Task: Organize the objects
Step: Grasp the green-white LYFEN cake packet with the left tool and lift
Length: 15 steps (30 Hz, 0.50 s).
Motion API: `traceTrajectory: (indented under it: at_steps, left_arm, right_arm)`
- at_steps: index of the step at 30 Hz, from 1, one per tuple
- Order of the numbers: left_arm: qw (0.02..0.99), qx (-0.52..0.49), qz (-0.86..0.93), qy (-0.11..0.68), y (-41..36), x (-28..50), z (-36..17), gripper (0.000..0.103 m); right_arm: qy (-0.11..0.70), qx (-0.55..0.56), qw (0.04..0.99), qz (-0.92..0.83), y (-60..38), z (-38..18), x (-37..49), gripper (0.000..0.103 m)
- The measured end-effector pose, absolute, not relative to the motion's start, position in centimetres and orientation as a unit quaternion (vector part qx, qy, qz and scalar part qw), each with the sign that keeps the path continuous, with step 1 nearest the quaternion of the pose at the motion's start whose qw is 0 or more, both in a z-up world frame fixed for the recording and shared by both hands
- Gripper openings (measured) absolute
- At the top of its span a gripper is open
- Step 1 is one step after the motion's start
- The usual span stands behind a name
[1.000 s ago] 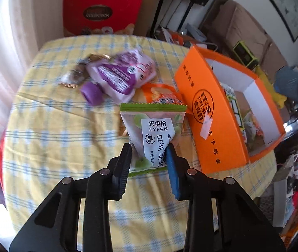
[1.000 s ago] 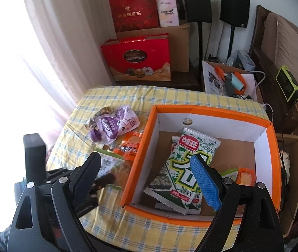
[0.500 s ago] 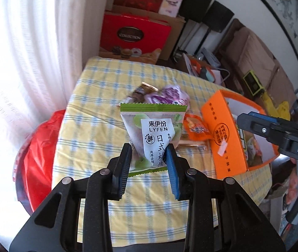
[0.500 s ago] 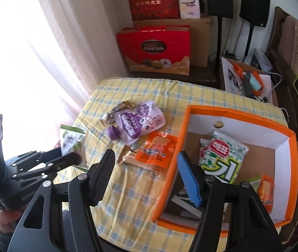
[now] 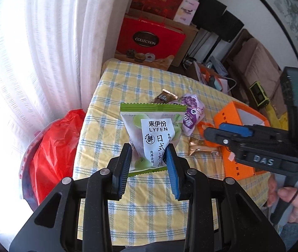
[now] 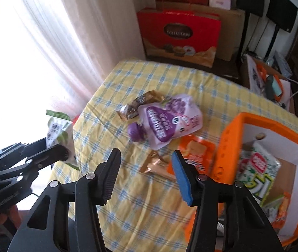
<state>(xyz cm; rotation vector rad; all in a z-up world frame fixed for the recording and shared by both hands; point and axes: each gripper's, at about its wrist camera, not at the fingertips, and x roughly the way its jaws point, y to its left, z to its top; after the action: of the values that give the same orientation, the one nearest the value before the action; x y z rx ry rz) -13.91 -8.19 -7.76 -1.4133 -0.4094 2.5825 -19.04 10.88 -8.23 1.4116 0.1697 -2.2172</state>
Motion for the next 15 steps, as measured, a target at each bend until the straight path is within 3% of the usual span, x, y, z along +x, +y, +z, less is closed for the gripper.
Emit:
traceTrajectory:
  at_steps: [6,10,15]
  left_arm:
    - [0.080,-0.478,0.863,-0.144,-8.9,-13.8,-8.4,0.031]
    - [0.079,-0.479,0.862,-0.145,-9.1,-13.9,-8.7,0.031]
    - [0.080,-0.480,0.861,-0.147,-9.4,-14.0,-8.9,0.031]
  right_arm:
    - [0.047,0.539,0.252,-0.802,8.9,-10.5,-20.5,0.047]
    - [-0.009,0.559,0.256,-0.789,8.7,-11.5,-22.1,0.047]
    - [0.024,0.558,0.257,-0.789,7.8,-11.7,-21.9,0.047]
